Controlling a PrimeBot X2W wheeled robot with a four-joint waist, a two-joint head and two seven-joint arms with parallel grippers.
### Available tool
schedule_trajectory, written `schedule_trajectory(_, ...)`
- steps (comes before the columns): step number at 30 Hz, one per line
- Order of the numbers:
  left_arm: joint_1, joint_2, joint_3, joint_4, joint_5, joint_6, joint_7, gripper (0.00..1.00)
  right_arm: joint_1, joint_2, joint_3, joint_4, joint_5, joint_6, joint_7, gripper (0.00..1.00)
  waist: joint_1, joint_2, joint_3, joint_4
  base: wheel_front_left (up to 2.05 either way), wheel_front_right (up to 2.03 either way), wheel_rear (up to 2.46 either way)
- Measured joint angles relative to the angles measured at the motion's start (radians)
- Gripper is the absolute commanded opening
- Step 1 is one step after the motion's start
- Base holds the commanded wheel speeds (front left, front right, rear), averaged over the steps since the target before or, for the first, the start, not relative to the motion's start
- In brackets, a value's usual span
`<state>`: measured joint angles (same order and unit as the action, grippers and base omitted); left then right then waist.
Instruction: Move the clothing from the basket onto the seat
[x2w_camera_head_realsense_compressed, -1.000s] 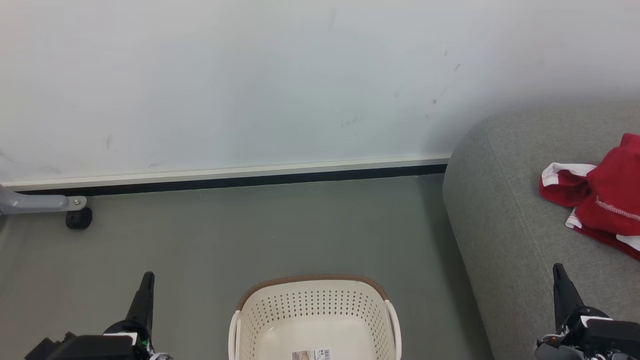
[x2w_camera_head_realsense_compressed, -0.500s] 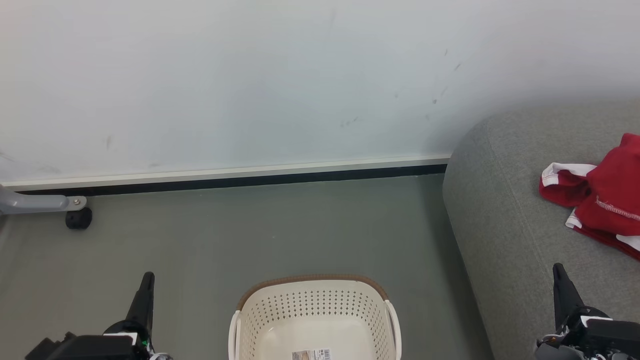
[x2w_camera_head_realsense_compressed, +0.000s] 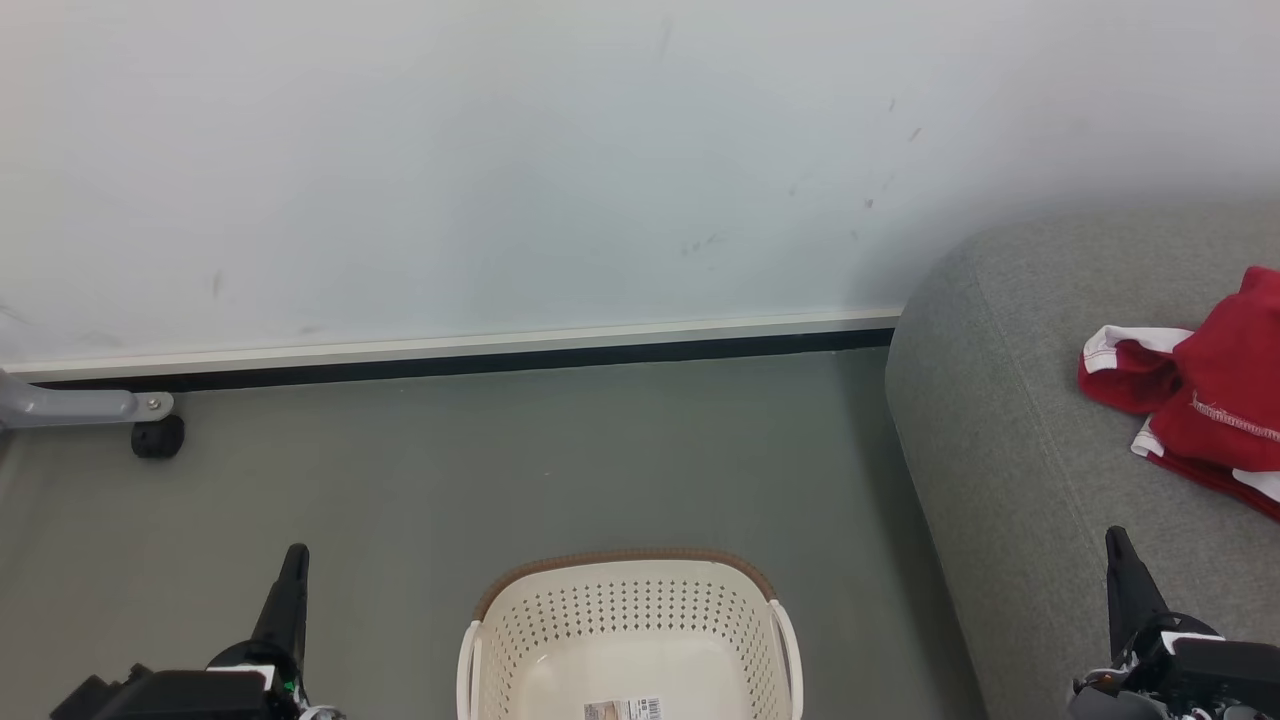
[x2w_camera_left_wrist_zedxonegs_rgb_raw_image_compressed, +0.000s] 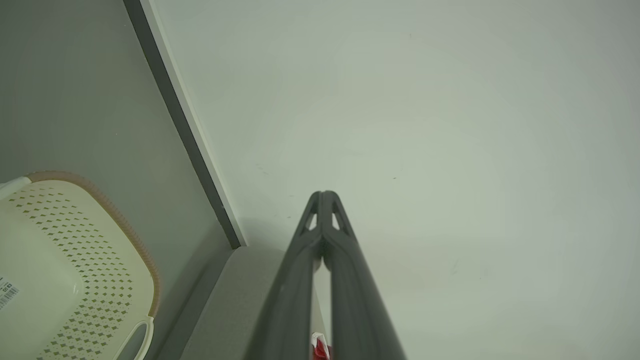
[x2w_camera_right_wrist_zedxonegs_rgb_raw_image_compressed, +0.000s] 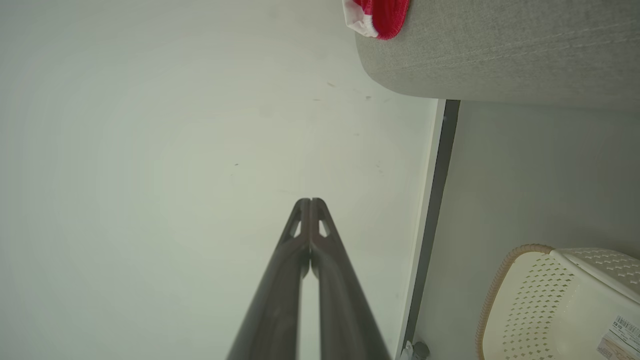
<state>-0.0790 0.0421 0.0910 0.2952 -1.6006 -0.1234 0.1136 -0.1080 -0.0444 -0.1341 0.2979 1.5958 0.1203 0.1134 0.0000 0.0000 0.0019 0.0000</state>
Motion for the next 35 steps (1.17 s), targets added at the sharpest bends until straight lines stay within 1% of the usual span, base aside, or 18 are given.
schedule_trajectory(35,0.0,0.0,0.0,0.0,0.0,0.0,0.0,0.0,0.0,0.0,0.0,0.0,0.0,0.0,0.0,0.0,0.0,0.0,0.0,0.0,0.0,0.0,0.0)
